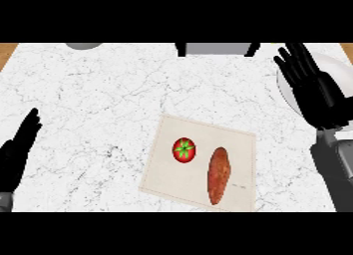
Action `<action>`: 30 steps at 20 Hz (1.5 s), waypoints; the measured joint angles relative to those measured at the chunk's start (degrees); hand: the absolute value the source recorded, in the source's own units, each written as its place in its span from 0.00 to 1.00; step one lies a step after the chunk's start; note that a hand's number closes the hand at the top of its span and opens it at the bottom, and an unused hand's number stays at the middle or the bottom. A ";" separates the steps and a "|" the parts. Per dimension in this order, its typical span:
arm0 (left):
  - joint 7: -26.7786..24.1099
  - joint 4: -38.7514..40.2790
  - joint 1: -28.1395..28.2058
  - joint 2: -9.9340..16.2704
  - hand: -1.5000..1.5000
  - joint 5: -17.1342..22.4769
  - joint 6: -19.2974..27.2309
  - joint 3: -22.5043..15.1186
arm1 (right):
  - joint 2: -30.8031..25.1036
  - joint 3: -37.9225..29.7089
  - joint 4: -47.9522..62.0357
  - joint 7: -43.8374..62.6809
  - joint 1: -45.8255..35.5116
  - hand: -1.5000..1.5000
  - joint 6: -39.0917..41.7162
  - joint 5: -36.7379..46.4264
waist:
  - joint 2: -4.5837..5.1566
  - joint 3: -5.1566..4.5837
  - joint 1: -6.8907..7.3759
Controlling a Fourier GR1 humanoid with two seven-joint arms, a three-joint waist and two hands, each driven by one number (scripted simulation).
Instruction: Pick the tomato from the placemat and place it in the plate
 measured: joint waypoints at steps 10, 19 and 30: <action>6.55 0.59 0.43 -11.28 0.50 4.57 -0.83 -4.74 | -4.51 2.13 1.14 1.58 -3.95 0.00 -14.61 19.41 | -1.07 0.22 -0.70; 11.94 -3.27 1.00 -15.17 0.50 4.95 -0.29 -6.81 | 4.18 6.52 -5.64 -4.85 7.58 0.00 -28.15 29.62 | -1.27 0.61 -0.25; 12.16 -2.72 0.48 -16.47 0.50 4.86 -0.87 -6.60 | -7.44 18.26 -18.01 21.80 7.18 0.00 -11.55 39.30 | -1.49 0.45 -0.19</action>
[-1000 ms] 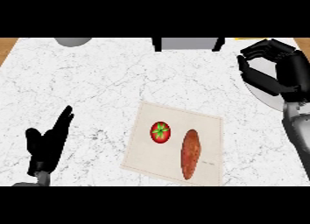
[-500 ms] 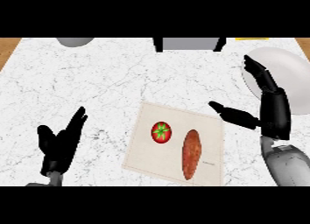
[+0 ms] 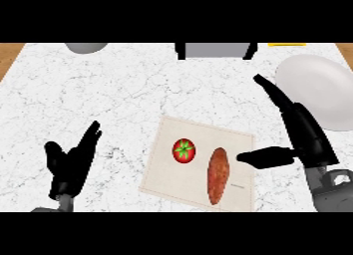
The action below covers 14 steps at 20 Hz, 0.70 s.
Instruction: Pick the tomato from the placemat and place it in the plate
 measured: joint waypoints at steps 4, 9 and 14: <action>-0.10 0.83 -0.77 -0.41 0.50 -0.17 -0.46 0.17 | 1.02 4.60 -2.71 11.47 -3.42 0.00 4.89 3.84 | 0.07 0.06 0.19; -0.57 0.79 -0.72 -0.98 0.50 -0.48 -1.20 0.33 | 6.90 9.37 -0.81 21.09 -8.13 0.00 8.53 9.04 | 0.14 0.16 0.53; 0.13 -0.04 -0.12 -1.00 0.50 -0.93 -1.69 1.03 | 11.87 12.25 1.70 25.11 -8.07 0.00 9.66 15.09 | 0.19 0.17 0.49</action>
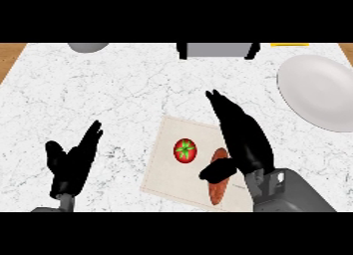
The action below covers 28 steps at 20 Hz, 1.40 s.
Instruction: Pick the tomato from the placemat and place it in the plate
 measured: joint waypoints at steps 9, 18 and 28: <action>1.93 -1.16 0.20 -1.14 0.50 -1.60 -0.02 0.51 | 8.88 0.77 5.70 2.20 0.39 0.00 3.82 3.52 | 0.11 -0.04 -0.06; 1.36 -1.37 0.71 -2.67 0.50 -2.44 -1.37 1.40 | 14.20 0.72 12.76 -0.23 1.55 0.00 3.02 10.80 | 0.10 -0.06 -0.09; 1.53 -1.11 0.46 -3.57 0.50 -3.20 -2.93 2.69 | 15.29 1.74 19.80 1.34 -1.13 0.00 1.29 12.53 | 0.08 -0.01 0.04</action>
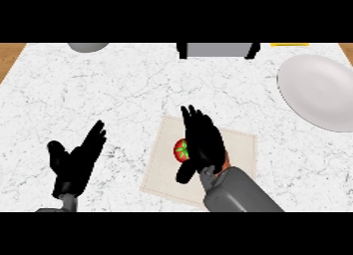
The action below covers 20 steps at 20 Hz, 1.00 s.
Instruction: Pick the tomato from the placemat and place it in the plate
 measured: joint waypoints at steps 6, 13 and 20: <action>0.93 -1.11 0.39 -1.15 0.50 -1.63 0.72 -0.26 | 0.15 1.34 5.70 -2.07 -0.87 1.00 -2.03 -1.91 | 0.06 -0.06 0.07; 1.39 0.10 -0.81 -0.74 0.50 -1.35 -0.63 1.23 | -0.25 2.63 9.49 -6.77 -1.62 1.00 0.37 0.24 | -0.05 -0.04 -0.03; 1.53 0.19 -0.83 -1.61 0.50 -2.25 -0.58 1.60 | -0.47 3.32 9.47 -7.84 -2.47 1.00 -1.99 4.14 | -0.07 -0.06 -0.10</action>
